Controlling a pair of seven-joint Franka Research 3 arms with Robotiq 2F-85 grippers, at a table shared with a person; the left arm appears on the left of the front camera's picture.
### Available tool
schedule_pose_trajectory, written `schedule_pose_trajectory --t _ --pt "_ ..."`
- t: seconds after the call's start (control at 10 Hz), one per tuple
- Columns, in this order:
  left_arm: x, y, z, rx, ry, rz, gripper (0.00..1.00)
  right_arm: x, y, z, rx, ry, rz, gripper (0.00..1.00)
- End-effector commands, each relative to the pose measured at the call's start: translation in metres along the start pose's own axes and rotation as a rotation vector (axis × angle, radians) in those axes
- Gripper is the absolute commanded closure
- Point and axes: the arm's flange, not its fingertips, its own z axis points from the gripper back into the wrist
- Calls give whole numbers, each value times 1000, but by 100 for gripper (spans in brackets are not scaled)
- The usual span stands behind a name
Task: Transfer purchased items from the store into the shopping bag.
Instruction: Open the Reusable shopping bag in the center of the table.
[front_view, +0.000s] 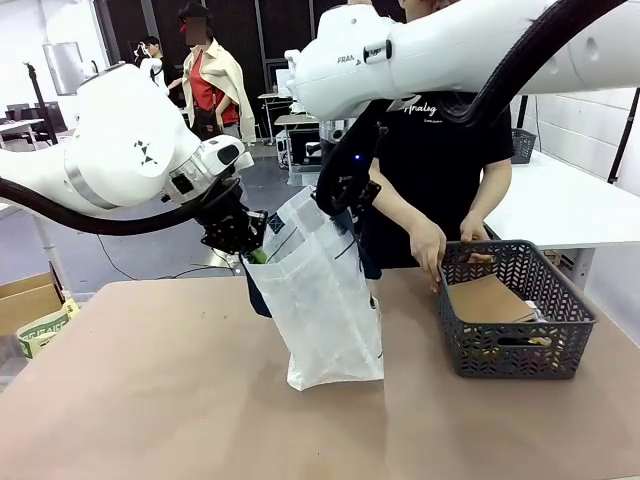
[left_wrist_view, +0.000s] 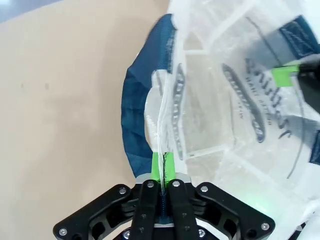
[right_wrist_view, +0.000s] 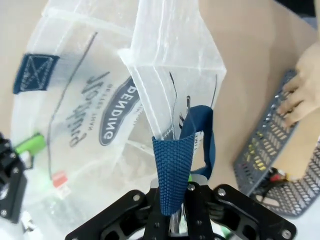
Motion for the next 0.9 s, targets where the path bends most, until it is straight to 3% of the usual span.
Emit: schedule_pose_trajectory --t 0.0,0.3,0.8 --pt "-6 -1 6 64 28 12 100 -22 -11 -5 17 -10 16 100" --pt "-9 -1 8 138 49 -12 100 -31 -19 -5 -34 -22 34 100" --pt "-8 0 3 96 54 -31 100 -19 -12 1 -22 -5 20 100"
